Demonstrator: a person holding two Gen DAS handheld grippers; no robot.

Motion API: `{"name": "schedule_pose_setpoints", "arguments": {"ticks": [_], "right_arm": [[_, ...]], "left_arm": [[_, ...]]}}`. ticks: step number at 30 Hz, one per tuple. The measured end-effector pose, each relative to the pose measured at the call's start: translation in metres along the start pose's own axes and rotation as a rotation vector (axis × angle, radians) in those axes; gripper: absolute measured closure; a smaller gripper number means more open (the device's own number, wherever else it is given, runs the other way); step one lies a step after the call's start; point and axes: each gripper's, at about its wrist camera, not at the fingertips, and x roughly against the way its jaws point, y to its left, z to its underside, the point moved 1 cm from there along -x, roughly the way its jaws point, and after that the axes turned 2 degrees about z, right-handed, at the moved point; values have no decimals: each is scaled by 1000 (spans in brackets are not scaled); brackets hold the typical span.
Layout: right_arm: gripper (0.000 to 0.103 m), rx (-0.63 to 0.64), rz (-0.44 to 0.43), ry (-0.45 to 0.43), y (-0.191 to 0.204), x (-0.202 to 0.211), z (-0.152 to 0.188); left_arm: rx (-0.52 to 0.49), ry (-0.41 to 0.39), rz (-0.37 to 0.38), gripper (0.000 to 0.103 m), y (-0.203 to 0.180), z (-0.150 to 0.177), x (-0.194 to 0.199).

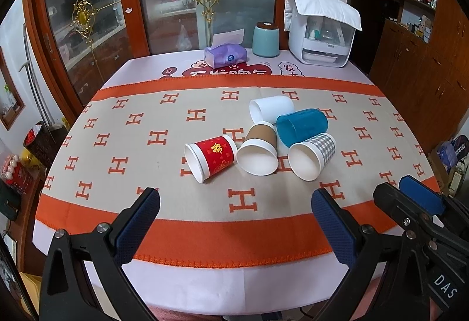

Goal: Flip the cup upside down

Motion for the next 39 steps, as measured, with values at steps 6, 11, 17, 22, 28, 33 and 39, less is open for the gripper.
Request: {"name": "schedule_pose_setpoints", "arguments": {"ticks": [6, 11, 17, 22, 28, 33, 39], "right_arm": [[50, -3, -2, 7, 2, -1, 2], [50, -6, -5, 14, 5, -9, 7], [50, -11, -8, 19, 4, -9, 6], [50, -15, -10, 23, 4, -11, 7], [50, -18, -12, 29, 4, -12, 7], [50, -19, -13, 30, 4, -13, 7], [50, -20, -13, 31, 3, -13, 6]], "left_arm": [[0, 9, 2, 2, 1, 1, -3], [2, 21, 1, 2, 0, 1, -6], [2, 23, 0, 2, 1, 1, -7], [2, 27, -2, 2, 2, 1, -9], [2, 28, -3, 2, 2, 1, -9], [2, 33, -3, 2, 3, 2, -11], [2, 35, 0, 2, 3, 2, -11]]}}
